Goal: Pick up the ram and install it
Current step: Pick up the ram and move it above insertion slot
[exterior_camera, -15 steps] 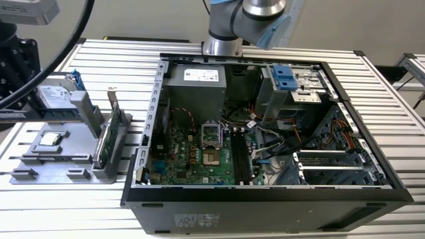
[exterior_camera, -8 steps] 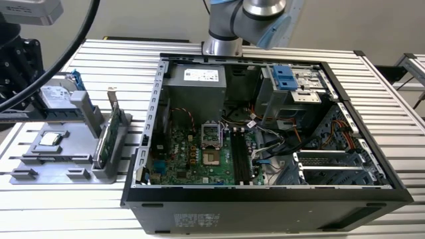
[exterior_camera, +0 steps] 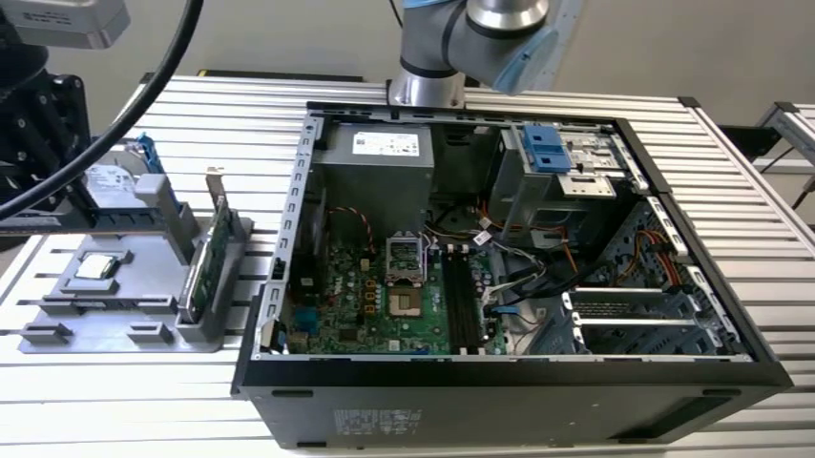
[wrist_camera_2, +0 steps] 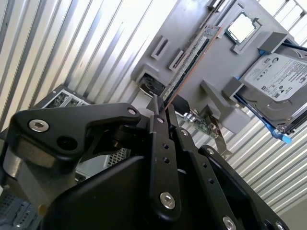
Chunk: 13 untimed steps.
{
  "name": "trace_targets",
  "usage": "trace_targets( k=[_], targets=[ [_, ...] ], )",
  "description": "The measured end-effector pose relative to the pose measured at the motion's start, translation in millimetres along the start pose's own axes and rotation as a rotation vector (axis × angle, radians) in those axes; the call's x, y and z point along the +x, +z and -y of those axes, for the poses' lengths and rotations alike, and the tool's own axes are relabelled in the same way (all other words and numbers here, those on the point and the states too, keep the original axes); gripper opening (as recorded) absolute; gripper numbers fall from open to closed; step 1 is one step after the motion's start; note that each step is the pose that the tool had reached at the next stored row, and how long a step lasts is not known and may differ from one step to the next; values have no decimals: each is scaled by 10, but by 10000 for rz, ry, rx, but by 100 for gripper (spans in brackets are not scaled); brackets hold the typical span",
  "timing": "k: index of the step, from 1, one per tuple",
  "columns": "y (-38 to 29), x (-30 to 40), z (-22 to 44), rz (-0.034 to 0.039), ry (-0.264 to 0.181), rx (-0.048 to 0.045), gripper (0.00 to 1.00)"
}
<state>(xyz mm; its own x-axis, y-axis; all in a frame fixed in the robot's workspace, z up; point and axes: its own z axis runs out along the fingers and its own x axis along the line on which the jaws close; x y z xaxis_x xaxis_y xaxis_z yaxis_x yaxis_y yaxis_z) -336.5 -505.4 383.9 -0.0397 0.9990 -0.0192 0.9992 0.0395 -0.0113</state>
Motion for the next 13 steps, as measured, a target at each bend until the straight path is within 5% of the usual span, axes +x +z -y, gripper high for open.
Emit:
trace_targets(
  k=[13],
  targets=[
    [-1, -5, -113, -1, 0, -1, 0]
  ],
)
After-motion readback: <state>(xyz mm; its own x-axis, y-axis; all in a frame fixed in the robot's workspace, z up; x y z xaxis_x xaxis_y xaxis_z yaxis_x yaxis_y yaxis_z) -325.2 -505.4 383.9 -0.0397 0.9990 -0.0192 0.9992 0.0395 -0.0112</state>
